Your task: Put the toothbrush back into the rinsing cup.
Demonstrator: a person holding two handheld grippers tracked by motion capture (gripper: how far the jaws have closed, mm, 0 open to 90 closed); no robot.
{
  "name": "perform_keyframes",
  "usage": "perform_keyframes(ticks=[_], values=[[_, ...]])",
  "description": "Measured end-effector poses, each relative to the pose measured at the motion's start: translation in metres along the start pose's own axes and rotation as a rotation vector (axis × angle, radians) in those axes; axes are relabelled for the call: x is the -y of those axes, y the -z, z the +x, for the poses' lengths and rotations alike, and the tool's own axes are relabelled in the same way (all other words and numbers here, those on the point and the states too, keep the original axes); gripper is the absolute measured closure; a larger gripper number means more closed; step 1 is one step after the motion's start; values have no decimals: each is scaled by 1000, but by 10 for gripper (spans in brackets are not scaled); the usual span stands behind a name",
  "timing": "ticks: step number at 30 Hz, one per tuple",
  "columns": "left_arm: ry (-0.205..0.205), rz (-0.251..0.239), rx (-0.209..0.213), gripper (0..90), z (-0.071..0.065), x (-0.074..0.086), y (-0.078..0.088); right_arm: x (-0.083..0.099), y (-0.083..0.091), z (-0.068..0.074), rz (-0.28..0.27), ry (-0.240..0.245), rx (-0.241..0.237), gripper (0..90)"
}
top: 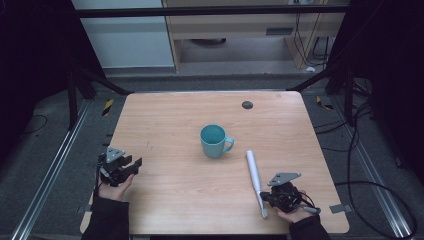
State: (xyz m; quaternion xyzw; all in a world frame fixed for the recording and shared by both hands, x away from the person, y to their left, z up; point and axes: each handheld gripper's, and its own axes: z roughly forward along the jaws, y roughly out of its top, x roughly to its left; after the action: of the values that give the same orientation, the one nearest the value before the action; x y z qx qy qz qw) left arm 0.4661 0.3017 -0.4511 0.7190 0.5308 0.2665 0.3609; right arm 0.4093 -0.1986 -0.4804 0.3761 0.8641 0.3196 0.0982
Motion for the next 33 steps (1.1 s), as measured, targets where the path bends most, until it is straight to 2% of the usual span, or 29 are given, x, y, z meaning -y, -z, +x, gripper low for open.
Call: perform_keyframes(ticks=[9,10,13,16,33], values=[[0,2,-3,564,0,0,-1,-7,-9,7,-20,-1,-3,899],[0,2,-3,563,0,0,0,-11,-11,8,-33,-7,-18,899],[-1,1,-3,564,0,0,0,-13,-14,9,-33,-9,-20,899],[-2,5,-4,563,0,0,-2,-17,-19,11,-23,6,-6,899],[0,5,-8,564,1,0,-2,-30,-35,20,-36,19,2,899]])
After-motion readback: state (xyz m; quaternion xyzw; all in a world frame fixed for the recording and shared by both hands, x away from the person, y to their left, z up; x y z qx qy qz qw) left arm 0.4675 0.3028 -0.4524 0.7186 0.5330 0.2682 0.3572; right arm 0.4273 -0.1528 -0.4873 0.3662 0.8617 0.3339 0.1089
